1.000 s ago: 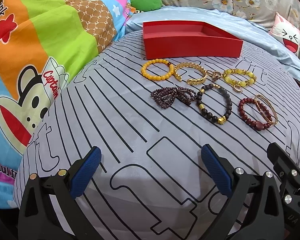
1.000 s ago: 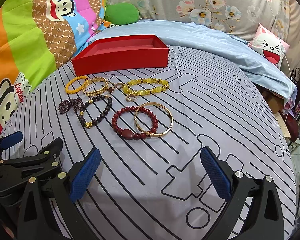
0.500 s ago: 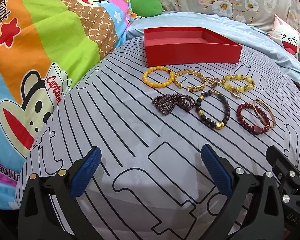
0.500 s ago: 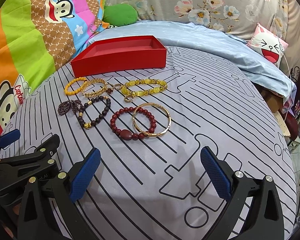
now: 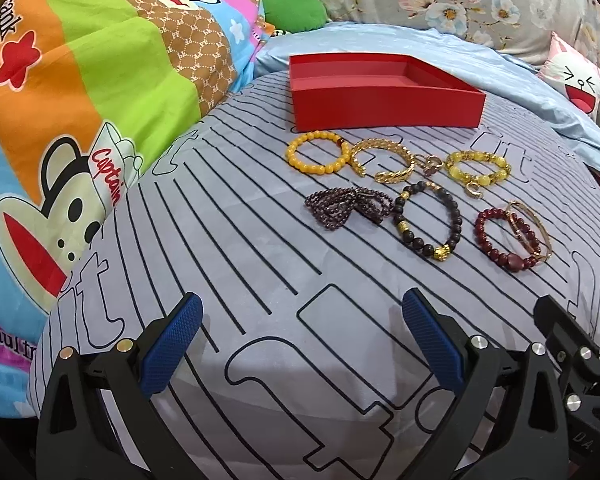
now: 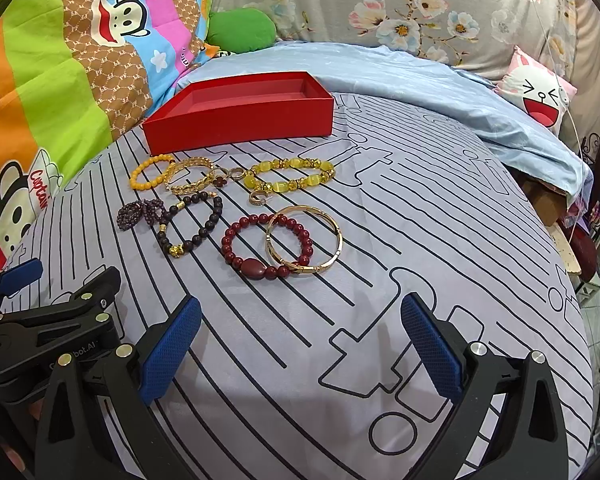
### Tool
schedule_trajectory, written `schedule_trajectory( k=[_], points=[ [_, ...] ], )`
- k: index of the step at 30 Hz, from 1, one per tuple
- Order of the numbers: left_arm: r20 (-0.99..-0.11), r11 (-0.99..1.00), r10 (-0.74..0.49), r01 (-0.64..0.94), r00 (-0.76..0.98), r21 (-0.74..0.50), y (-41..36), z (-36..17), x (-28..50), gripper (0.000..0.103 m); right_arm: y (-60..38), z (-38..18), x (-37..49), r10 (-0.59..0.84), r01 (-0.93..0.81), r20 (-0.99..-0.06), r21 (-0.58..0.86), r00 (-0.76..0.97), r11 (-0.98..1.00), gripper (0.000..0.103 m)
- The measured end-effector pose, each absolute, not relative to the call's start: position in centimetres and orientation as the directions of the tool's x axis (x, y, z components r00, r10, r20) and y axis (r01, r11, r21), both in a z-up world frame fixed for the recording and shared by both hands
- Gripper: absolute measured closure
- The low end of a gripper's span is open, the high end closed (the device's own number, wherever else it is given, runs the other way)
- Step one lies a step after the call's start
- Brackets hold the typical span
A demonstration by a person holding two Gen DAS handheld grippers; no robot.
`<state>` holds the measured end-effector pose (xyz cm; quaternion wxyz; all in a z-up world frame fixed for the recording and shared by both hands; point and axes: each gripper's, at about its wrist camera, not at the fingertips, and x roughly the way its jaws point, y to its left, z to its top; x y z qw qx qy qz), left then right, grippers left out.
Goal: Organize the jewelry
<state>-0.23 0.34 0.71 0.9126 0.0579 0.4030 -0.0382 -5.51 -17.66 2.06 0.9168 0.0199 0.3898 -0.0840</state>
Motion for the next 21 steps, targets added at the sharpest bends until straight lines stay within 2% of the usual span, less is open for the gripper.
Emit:
schedule_trajectory(
  k=[21],
  points=[
    [-0.727, 0.992, -0.009, 0.099, 0.686, 0.081, 0.17, 1.05, -0.38, 0.007, -17.68, 2.09, -5.53, -0.138, 0.170, -0.717, -0.028, 0.683, 0.985, 0.006]
  ],
)
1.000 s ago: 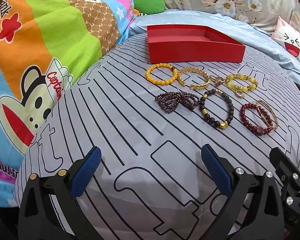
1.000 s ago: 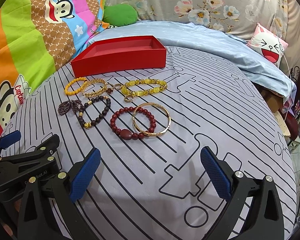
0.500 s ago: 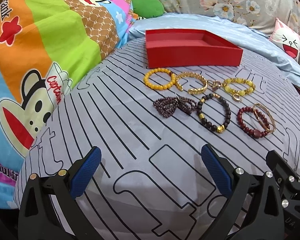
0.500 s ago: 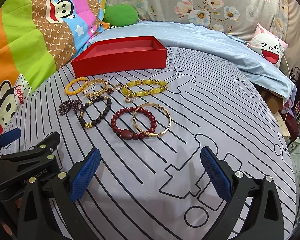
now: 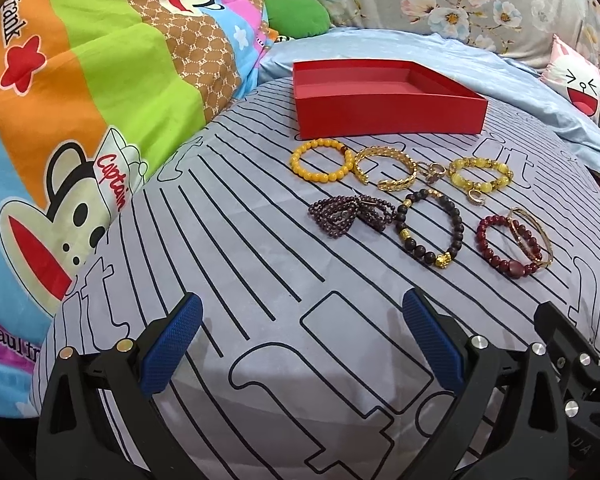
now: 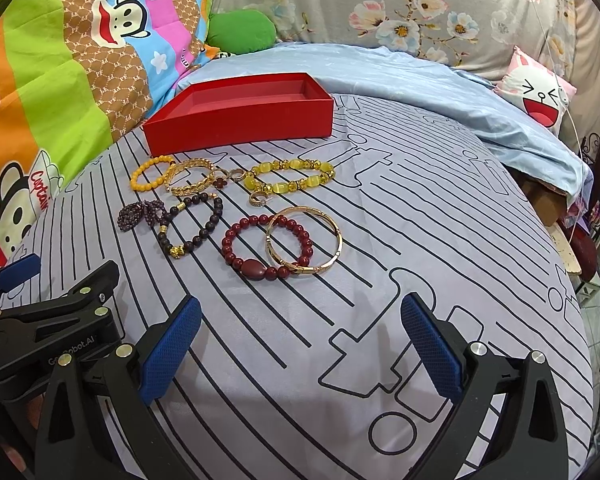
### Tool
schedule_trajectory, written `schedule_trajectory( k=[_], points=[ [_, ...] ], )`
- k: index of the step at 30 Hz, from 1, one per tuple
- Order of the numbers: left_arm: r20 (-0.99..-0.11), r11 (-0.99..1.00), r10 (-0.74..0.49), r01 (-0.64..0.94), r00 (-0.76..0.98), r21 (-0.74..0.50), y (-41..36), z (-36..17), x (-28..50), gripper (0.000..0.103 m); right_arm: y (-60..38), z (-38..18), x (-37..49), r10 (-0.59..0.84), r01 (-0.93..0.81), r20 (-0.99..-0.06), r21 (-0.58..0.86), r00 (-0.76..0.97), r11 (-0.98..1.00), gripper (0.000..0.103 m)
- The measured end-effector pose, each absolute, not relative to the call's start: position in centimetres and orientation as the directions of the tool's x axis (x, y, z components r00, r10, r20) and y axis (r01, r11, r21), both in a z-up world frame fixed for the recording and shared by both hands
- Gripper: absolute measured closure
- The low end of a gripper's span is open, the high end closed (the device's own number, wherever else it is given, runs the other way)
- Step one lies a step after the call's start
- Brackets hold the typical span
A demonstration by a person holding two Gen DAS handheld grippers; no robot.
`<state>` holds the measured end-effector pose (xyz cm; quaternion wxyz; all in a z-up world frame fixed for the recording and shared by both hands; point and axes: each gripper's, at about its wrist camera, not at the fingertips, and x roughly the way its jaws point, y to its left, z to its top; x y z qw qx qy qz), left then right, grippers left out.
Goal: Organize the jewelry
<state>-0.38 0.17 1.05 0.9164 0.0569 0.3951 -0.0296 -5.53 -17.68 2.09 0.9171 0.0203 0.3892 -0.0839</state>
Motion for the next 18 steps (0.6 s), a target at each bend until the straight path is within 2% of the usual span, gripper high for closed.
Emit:
schedule_trajectory(
  k=[18],
  points=[
    [-0.735, 0.991, -0.025, 0.115, 0.677, 0.073, 0.29, 0.90, -0.15, 0.007, -17.69, 2.09, -5.54, -0.138, 0.170, -0.717, -0.028, 0.683, 0.985, 0.006]
  ],
)
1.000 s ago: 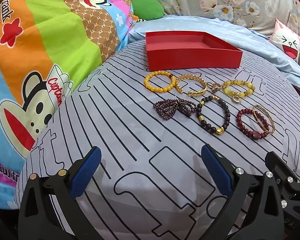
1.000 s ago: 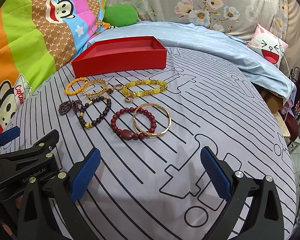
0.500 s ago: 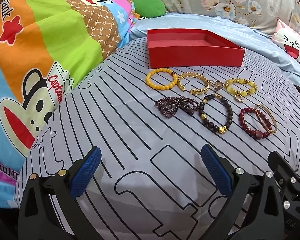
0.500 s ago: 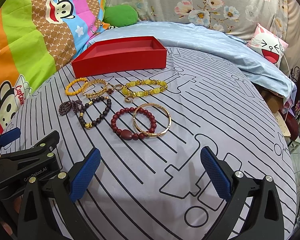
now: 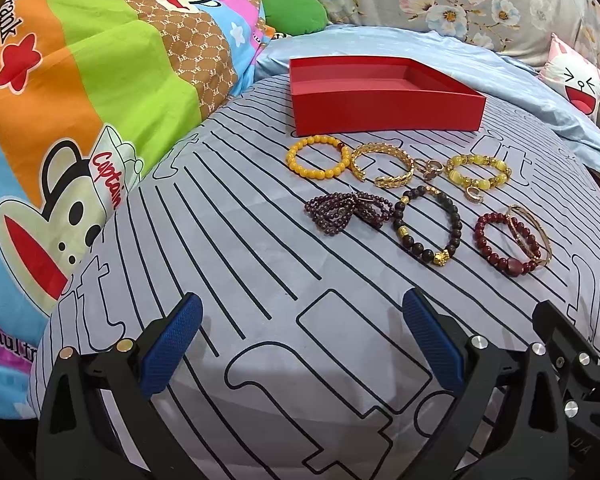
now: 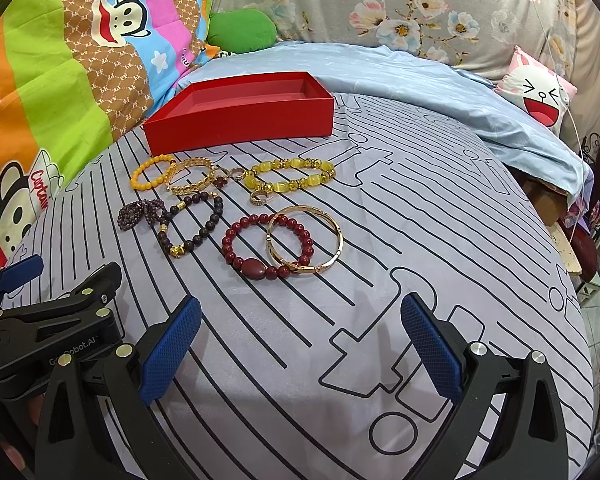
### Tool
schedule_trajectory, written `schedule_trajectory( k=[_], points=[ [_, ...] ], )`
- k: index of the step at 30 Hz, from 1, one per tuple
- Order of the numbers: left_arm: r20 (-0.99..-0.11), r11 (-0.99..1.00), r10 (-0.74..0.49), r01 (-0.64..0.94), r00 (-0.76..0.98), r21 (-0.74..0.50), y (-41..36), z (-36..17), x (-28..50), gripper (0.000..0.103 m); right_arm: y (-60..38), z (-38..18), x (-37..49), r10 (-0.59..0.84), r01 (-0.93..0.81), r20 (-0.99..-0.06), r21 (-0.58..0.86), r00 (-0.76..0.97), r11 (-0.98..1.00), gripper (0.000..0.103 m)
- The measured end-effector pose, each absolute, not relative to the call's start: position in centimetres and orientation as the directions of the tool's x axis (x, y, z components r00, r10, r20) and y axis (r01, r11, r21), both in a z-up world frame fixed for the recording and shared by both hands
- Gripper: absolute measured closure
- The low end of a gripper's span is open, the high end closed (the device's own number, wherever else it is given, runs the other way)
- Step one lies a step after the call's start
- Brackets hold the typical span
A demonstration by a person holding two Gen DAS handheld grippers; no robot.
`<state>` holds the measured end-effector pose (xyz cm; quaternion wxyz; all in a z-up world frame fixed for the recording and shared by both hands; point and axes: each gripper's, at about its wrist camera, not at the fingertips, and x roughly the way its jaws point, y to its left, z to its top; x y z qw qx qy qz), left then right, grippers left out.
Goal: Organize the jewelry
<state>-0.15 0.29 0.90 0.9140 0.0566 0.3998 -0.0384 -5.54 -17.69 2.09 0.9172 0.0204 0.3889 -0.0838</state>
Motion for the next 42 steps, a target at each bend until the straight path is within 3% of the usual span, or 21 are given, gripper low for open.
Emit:
schedule_trajectory(
  k=[38, 42],
  points=[
    [-0.754, 0.999, -0.028, 0.043, 0.657, 0.000, 2.9, 2.0, 4.1, 0.007, -20.2, 2.0, -1.1, -0.075, 0.172, -0.752, 0.053, 0.655, 0.984, 0.007],
    [-0.753, 0.998, -0.032, 0.055, 0.658, 0.005, 2.6, 2.0, 4.4, 0.007, -19.9, 1.9, -0.4, -0.057, 0.157, -0.756, 0.060, 0.652, 0.986, 0.012]
  ],
)
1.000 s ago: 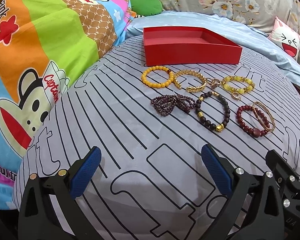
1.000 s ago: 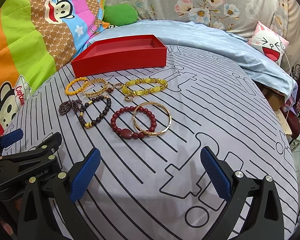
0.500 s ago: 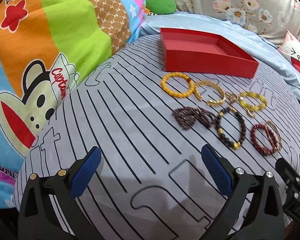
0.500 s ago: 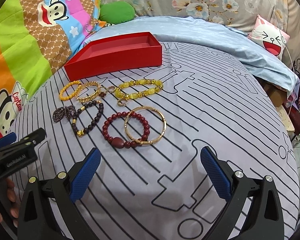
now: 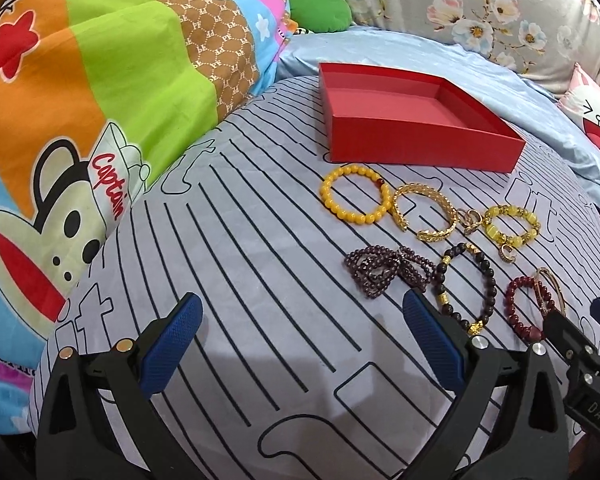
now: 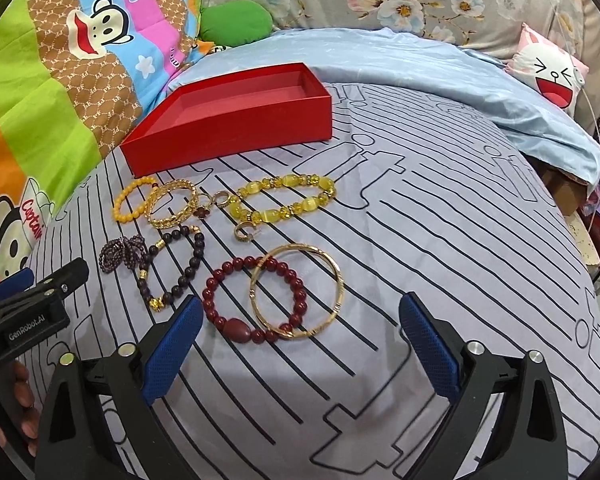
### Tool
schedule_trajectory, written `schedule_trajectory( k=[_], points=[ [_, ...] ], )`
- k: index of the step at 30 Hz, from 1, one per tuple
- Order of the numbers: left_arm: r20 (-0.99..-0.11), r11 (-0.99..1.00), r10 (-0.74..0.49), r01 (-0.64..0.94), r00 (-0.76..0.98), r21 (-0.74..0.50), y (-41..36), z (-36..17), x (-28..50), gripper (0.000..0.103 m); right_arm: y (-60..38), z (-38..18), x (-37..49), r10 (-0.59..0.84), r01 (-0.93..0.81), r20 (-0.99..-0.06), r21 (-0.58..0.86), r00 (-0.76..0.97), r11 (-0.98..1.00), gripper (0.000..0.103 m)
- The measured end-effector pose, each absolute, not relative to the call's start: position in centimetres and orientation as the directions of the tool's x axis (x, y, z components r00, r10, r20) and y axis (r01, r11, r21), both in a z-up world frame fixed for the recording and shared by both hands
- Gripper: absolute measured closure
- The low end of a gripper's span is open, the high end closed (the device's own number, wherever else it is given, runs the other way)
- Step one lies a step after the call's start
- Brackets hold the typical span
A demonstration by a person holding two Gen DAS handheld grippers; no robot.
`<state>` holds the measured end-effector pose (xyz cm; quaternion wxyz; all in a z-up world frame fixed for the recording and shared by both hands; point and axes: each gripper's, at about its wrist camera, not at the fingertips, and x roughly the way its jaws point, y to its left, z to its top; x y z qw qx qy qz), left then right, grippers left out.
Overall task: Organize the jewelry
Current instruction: 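Move the right tool to the thin gold bangle and close on it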
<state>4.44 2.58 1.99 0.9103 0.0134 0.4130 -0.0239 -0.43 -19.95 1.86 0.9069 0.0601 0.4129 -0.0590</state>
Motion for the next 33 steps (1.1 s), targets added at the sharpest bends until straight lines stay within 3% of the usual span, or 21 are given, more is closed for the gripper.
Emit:
schedule_trajectory(
  k=[17, 33],
  points=[
    [-0.761, 0.998, -0.042, 0.069, 0.648, 0.004, 2.0, 1.4, 5.1, 0.007, -20.0, 0.7, 1.4, -0.028, 0.137, -0.781, 0.074, 0.624, 0.988, 0.049],
    [-0.757, 0.994, -0.089, 0.110, 0.647, -0.024, 0.4, 2.1, 6.6, 0.007, -20.8, 1.5, 1.8, -0.030, 0.149, -0.770, 0.085, 0.638, 0.985, 0.050]
  ],
)
